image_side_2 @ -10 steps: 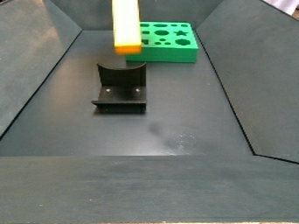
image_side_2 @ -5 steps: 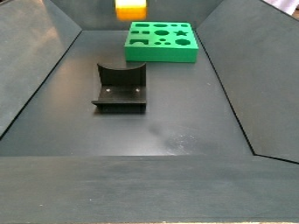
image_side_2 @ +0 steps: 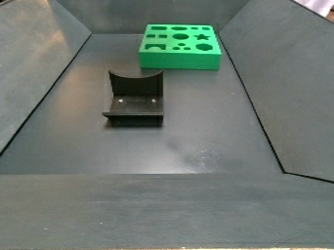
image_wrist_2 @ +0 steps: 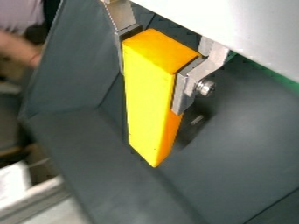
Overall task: Pick up the rectangle object. Move up. Place the rectangle object on the fixture. Regrasp the rectangle object. Move to above the board. Insert the rectangle object.
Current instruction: Move to above the board.
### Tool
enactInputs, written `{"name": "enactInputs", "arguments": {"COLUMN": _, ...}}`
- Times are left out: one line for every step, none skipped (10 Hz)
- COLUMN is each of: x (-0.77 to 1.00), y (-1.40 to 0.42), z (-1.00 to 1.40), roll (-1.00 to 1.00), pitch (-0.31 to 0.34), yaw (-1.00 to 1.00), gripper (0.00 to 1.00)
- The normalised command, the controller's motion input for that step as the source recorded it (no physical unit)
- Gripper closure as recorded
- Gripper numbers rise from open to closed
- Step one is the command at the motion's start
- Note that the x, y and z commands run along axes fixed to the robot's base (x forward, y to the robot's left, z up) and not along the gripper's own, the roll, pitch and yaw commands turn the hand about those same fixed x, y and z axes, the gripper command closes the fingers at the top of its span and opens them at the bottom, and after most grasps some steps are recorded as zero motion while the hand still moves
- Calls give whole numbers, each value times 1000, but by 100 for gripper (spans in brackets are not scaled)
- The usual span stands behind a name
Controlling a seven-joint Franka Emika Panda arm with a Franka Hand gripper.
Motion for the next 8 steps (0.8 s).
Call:
{"name": "enactInputs", "arguments": {"x": -492, "y": -1000, "z": 79, "roll": -1000, "pitch": -37, "yaw": -108, "gripper": 100}}
{"name": "enactInputs", "arguments": {"x": -517, "y": -1000, "z": 61, "roll": -1000, "pitch": -38, "yaw": -111, "gripper": 100}}
{"name": "enactInputs", "arguments": {"x": -545, "y": -1000, "z": 73, "roll": -1000, "pitch": -39, "yaw": -119, "gripper": 100}}
{"name": "enactInputs", "arguments": {"x": -574, "y": -1000, "z": 75, "roll": -1000, "pitch": -37, "yaw": -122, "gripper": 100}}
{"name": "enactInputs", "arguments": {"x": -425, "y": -671, "z": 45, "roll": -1000, "pitch": -32, "yaw": -125, "gripper": 100}}
{"name": "enactInputs", "arguments": {"x": -293, "y": -402, "z": 32, "roll": -1000, "pitch": -28, "yaw": -125, "gripper": 100}}
{"name": "enactInputs", "arguments": {"x": -172, "y": -166, "z": 11, "roll": -1000, "pitch": -26, "yaw": -119, "gripper": 100}}
{"name": "enactInputs", "arguments": {"x": -129, "y": -81, "z": 6, "roll": -1000, "pitch": -30, "yaw": -116, "gripper": 100}}
